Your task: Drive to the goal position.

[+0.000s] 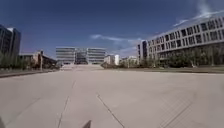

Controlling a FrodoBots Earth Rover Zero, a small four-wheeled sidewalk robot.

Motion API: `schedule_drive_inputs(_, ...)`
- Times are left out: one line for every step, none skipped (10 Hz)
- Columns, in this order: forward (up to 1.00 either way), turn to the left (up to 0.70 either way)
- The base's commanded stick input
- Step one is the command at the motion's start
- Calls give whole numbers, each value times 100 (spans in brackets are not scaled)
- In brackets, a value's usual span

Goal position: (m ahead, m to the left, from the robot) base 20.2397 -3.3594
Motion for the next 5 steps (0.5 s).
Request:
schedule_drive_inputs(60, -1)
schedule_drive_inputs(60, -1)
schedule_drive_inputs(60, -1)
schedule_drive_inputs(60, -1)
schedule_drive_inputs(60, -1)
